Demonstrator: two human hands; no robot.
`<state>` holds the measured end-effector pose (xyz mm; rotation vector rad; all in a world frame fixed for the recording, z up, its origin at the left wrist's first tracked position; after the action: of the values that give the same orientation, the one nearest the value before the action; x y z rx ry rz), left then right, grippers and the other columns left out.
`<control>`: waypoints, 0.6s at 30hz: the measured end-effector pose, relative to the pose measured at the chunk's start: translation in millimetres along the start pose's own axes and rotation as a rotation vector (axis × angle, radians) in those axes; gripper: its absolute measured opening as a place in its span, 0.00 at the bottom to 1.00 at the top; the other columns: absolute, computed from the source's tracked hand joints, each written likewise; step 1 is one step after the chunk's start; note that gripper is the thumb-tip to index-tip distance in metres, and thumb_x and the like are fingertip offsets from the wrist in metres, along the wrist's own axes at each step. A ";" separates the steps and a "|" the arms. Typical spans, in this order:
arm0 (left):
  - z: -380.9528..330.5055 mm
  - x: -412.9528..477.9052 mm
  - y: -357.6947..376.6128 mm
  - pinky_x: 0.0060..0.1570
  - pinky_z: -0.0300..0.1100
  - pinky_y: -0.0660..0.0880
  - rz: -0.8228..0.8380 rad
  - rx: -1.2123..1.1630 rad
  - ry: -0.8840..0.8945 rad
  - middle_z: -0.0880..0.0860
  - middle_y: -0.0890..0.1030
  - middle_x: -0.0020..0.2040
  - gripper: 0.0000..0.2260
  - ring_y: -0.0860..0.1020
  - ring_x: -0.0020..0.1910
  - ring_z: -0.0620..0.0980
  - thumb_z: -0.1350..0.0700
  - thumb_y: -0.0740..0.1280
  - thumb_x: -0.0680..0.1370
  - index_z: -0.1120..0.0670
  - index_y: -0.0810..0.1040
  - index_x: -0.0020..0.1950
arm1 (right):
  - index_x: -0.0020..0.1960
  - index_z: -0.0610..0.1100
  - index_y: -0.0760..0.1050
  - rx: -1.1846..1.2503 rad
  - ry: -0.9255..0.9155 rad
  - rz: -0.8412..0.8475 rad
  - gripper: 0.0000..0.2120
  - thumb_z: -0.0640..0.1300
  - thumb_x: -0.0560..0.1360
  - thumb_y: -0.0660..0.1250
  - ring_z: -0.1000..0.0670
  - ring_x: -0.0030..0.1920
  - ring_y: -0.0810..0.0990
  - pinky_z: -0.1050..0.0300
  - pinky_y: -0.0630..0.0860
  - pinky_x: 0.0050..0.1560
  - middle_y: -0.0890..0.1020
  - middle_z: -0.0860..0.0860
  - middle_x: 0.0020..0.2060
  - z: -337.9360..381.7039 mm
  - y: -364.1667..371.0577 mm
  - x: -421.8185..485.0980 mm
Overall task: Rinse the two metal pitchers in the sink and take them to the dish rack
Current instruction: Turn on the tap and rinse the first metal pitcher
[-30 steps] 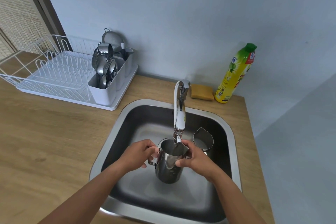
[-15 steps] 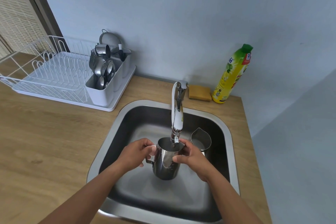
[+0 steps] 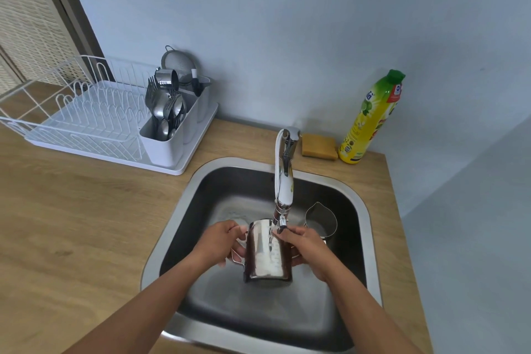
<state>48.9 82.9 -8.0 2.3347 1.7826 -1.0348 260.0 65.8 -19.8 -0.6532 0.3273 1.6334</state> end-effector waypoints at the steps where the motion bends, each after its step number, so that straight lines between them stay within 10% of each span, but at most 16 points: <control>1: 1.4 1.2 0.8 0.21 0.37 0.68 0.008 -0.008 -0.016 0.58 0.86 0.36 0.11 0.81 0.26 0.50 0.53 0.61 0.82 0.59 0.77 0.46 | 0.53 0.45 0.82 -0.010 0.017 -0.010 0.17 0.56 0.72 0.73 0.47 0.40 0.84 0.54 0.80 0.41 0.86 0.46 0.44 0.5 -0.2 -0.5; 11: 7.4 1.0 7.8 0.21 0.33 0.63 0.107 -0.103 -0.152 0.52 0.82 0.28 0.13 0.76 0.22 0.46 0.52 0.61 0.82 0.58 0.78 0.44 | 0.43 0.42 0.79 -0.014 0.114 -0.085 0.18 0.58 0.76 0.66 0.49 0.29 0.79 0.58 0.77 0.29 0.80 0.48 0.32 11.4 4.3 -15.8; 18: 4.5 1.0 8.3 0.22 0.38 0.72 0.142 -0.157 -0.080 0.60 0.86 0.38 0.10 0.82 0.28 0.52 0.53 0.61 0.82 0.58 0.76 0.47 | 0.63 0.51 0.72 -0.041 0.063 -0.028 0.30 0.64 0.67 0.74 0.50 0.51 0.83 0.52 0.81 0.48 0.83 0.52 0.53 11.1 9.8 -18.7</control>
<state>54.0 79.1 -15.0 2.2548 1.5818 -0.9186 249.0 55.2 -1.6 -0.7386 0.3295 1.5990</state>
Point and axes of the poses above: each hand's wrist, its own x-axis towards the middle knuckle, its own y-axis out of the palm, z = x × y, the point moved 4 cm from there along x, towards the middle knuckle
